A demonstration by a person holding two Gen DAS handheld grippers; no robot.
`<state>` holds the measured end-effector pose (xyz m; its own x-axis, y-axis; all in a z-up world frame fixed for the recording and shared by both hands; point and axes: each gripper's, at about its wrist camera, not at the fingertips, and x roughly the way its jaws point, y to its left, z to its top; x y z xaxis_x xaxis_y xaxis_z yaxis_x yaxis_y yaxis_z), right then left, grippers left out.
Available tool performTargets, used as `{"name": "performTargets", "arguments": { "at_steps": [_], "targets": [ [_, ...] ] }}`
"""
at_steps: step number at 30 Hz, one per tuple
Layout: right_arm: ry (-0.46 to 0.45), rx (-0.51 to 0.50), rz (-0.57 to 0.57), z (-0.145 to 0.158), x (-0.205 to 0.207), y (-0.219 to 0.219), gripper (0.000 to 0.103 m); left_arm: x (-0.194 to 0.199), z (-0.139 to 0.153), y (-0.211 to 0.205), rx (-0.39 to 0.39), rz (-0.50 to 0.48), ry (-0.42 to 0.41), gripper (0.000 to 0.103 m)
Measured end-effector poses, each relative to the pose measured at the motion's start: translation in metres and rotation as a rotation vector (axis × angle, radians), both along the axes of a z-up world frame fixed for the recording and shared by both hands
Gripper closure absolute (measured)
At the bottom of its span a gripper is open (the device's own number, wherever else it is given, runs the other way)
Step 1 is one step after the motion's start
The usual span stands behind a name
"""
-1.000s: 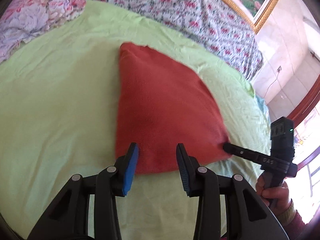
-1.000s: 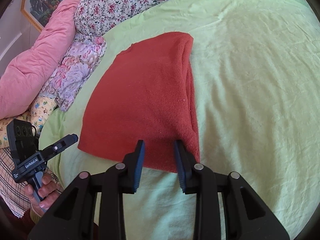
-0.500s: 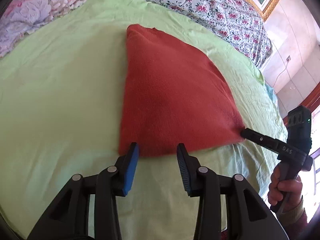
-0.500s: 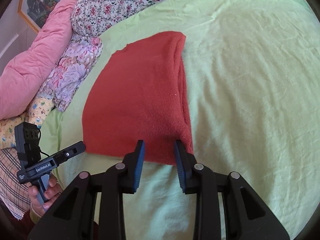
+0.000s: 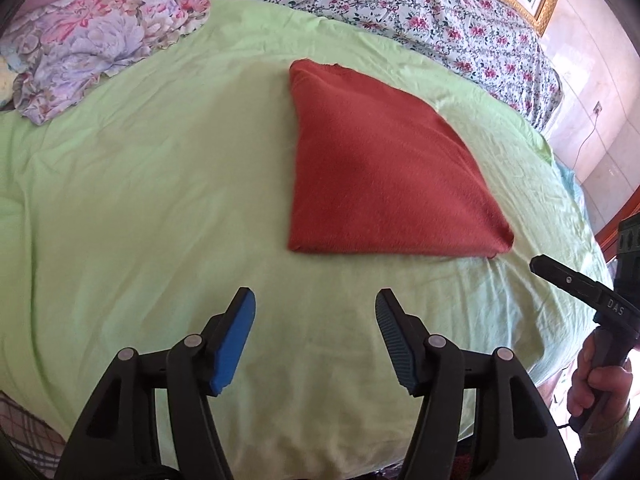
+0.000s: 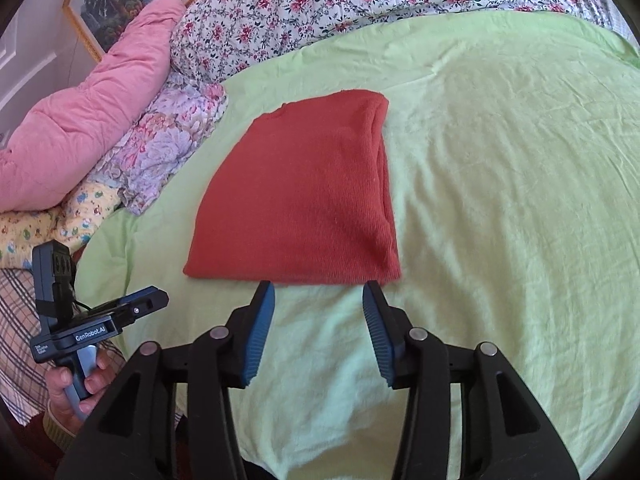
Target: Fold small clothes
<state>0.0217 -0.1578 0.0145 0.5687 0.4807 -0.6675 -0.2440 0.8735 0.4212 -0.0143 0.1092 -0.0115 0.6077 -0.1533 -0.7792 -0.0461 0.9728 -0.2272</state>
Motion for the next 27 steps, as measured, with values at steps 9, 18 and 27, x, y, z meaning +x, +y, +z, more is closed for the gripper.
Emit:
{"name": "performTargets", "arguments": {
  "at_steps": [9, 18, 27],
  "targets": [
    [-0.005, -0.094, 0.069, -0.016, -0.039, 0.022, 0.039, -0.021, -0.008, -0.013, 0.123, -0.033, -0.007, 0.024],
    [0.005, -0.121, 0.061, -0.023, -0.052, 0.019, 0.024, -0.028, -0.006, -0.013, 0.196, -0.033, -0.019, 0.021],
    [-0.068, -0.153, 0.082, -0.003, -0.039, 0.029, 0.015, -0.016, 0.016, -0.017, 0.265, -0.039, -0.087, 0.013]
  ]
}}
